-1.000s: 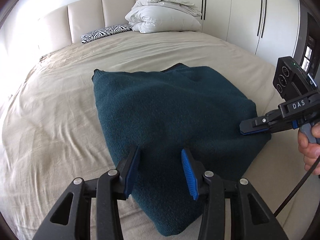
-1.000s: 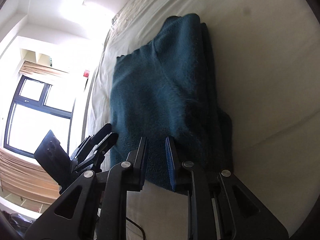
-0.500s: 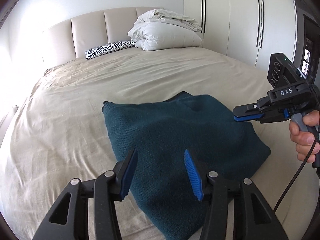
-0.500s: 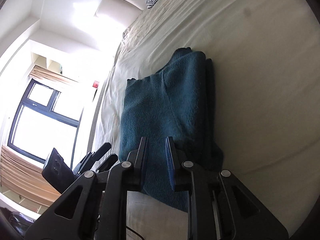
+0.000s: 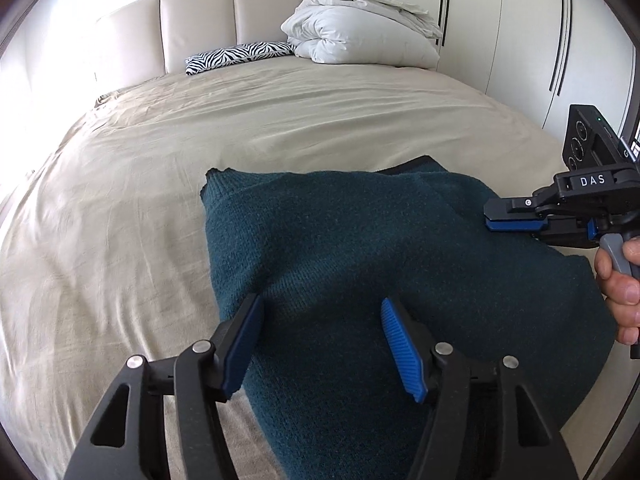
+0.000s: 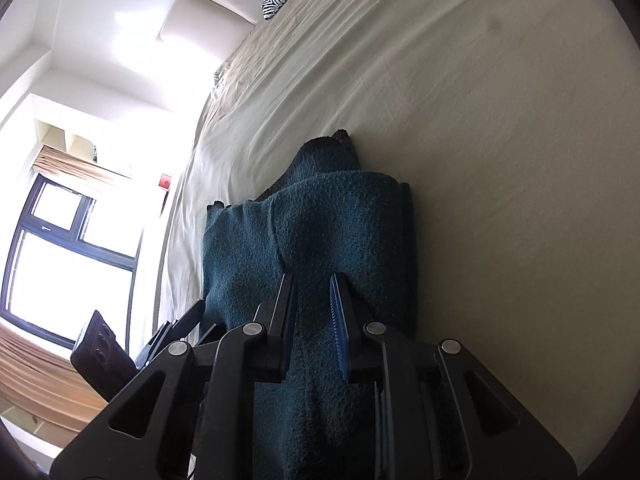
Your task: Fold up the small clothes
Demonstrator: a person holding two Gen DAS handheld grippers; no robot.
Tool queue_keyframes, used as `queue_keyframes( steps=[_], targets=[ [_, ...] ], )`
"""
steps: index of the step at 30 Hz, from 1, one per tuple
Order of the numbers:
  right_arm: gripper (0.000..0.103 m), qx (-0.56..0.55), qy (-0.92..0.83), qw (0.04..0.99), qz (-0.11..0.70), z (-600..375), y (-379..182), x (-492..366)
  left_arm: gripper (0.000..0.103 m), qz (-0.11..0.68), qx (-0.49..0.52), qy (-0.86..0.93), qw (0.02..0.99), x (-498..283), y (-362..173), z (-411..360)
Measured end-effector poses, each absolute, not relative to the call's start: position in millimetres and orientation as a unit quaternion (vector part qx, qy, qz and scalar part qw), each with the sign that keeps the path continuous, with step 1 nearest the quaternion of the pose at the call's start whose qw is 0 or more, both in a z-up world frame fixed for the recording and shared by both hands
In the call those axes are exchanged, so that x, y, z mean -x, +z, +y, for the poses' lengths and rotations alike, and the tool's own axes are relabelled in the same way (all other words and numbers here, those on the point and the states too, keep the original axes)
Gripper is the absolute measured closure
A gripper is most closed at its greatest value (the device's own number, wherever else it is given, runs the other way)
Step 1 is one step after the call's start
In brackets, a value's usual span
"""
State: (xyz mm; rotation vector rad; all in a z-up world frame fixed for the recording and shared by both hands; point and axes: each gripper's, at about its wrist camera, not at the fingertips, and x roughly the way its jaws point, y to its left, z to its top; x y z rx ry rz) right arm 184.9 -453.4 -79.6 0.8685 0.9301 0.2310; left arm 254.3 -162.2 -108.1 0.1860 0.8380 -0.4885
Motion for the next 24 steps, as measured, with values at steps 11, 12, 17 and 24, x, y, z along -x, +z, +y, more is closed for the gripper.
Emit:
queue_keyframes(
  steps=[11, 12, 17, 24],
  targets=[
    [0.074, -0.383, 0.024, 0.831, 0.402, -492.3, -52.1, -149.9, 0.037, 0.398, 0.002, -0.220, 0.891, -241.6, -92.3, -123.9],
    [0.068, -0.378, 0.023, 0.832, 0.405, -493.1, -48.1, -141.8, 0.036, 0.390, 0.022, -0.216, 0.895, -238.9, -87.9, -114.3],
    [0.040, -0.373, 0.041, 0.822, 0.428, -493.6, -45.8, -115.3, 0.036, 0.426, 0.079, -0.216, 0.875, -242.8, -93.7, -91.3],
    [0.040, -0.389, 0.100, 0.778, 0.482, -463.6, -77.5, -126.2, 0.028, 0.505, 0.140, -0.256, 0.812, -244.8, -116.8, -97.0]
  ],
)
